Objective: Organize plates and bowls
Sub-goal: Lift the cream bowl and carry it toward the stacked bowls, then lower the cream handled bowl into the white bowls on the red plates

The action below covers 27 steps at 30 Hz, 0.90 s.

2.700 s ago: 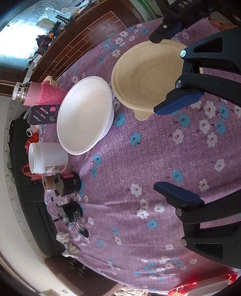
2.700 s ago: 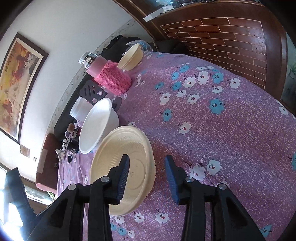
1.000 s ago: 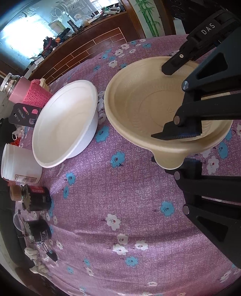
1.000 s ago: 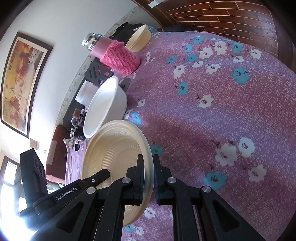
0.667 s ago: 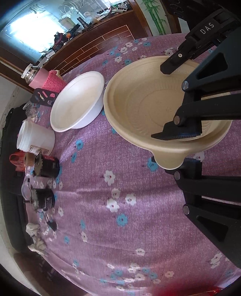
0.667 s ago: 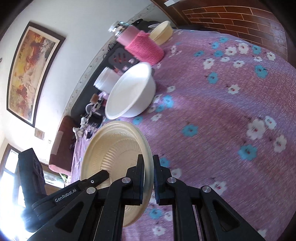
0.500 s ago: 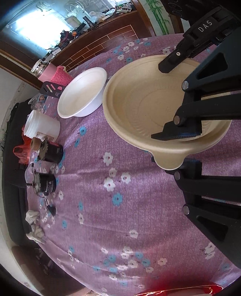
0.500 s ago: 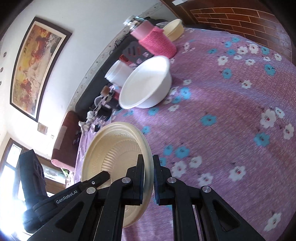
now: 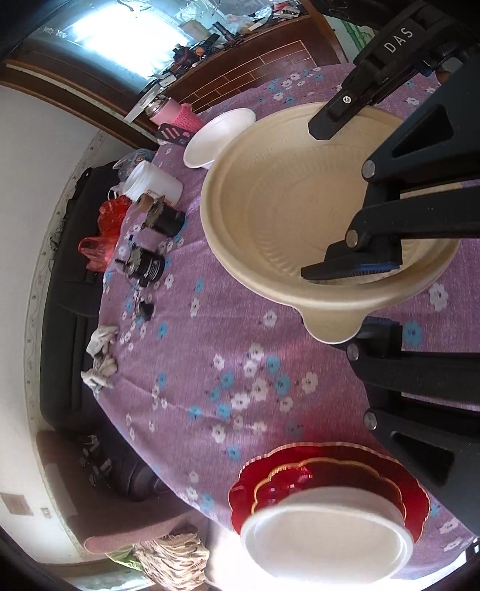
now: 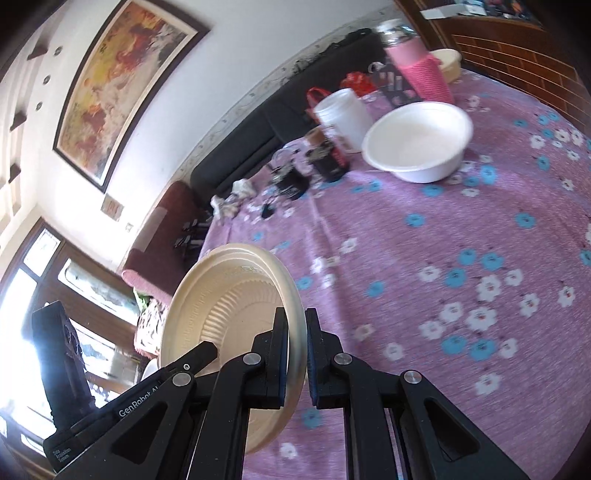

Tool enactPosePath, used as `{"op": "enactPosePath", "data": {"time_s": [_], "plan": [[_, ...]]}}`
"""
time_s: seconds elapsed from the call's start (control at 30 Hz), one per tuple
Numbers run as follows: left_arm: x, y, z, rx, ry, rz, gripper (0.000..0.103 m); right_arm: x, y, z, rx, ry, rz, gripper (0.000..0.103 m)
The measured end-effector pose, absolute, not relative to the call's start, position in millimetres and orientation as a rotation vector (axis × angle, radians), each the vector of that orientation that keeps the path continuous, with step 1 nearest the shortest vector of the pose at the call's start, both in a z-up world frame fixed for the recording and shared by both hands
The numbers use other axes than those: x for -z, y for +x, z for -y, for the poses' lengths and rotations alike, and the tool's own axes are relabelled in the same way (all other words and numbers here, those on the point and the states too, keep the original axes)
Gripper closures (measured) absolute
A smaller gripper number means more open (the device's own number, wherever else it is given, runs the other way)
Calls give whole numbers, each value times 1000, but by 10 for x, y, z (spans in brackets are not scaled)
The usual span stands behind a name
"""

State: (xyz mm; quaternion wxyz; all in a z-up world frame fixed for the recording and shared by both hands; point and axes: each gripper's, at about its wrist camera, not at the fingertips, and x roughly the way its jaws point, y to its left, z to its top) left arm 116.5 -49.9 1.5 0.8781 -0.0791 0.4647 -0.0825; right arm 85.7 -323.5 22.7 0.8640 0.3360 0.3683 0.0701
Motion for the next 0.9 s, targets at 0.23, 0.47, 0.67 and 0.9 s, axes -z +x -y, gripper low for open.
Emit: {"op": "enactPosePath", "data": {"time_s": [0.23,0.47,0.67,0.9], "plan": [[-165,988,-151,86,-208,-918,86,-382,887,2582,-236,652,-772,93],[-235,811,-697,21,-255,-886,85,-495,914,2011,-305,598,-774,93],[-243,717,-1075,-24,-283,-869,85,-538,952,1610,-345,559,-786,93],[-190,702,-1444,-69,-316,-871,85,-534,1030,1190,-383,519,-804,93]]}}
